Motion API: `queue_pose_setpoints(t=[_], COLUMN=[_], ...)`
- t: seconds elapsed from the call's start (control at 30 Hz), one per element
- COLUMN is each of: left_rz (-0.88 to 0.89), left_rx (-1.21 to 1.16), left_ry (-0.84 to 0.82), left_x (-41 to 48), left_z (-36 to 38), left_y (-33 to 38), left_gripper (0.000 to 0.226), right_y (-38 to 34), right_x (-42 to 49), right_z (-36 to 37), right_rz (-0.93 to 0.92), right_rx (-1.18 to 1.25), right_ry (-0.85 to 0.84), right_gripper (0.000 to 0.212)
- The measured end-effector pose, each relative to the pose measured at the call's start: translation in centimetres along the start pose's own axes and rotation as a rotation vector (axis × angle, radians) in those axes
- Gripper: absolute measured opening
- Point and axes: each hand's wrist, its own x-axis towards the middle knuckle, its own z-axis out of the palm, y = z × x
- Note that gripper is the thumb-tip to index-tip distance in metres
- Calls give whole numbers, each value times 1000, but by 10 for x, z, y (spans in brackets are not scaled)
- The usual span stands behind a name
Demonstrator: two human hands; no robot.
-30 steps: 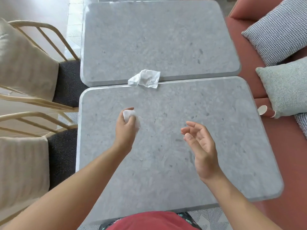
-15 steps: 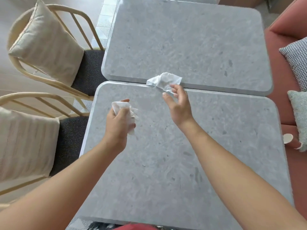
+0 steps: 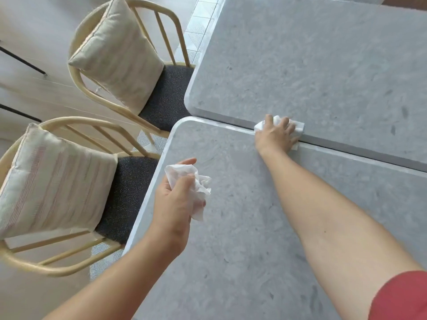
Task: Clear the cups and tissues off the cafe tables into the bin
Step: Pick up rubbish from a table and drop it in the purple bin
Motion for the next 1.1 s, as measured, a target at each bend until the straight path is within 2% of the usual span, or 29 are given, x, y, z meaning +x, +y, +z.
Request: queue_pose_setpoints(t=[0.07,0.17,0.3,0.47,0.6,0.67,0.8,1.1], left_rz=[0,8,29,28,12,-2,-1,91], left_rx=[-4,-23,-54,-82,-123,-164,-219,-379], left_ry=[23,41,19,-57,-84,-88,-65,129], left_x=[0,-3,-13,-31,-43,-50,-64,-110], left_z=[-9,-18,-25,-33,-46,-51,-67,-177], left_y=[1,6,15,30,36,39,42,47], left_gripper=[23,21,21,25,22,26,20,22], right_y=[-1,2,-2,5,26,33,20,-90], right_x=[-7,-15,-48,-140,-220,-244,-272,-357], right_z=[7,4,-33,-93,-128,-134,-145,-137], right_rz=[-62,-135,-98,4,46,14,-30,-268], right_rx=[-10,114,505,1096,1383,1430,1479,1425], right_ry=[148,226,188,104,-8,-44,-143,-472], right_gripper=[37,26,21,16,12,11,9,9])
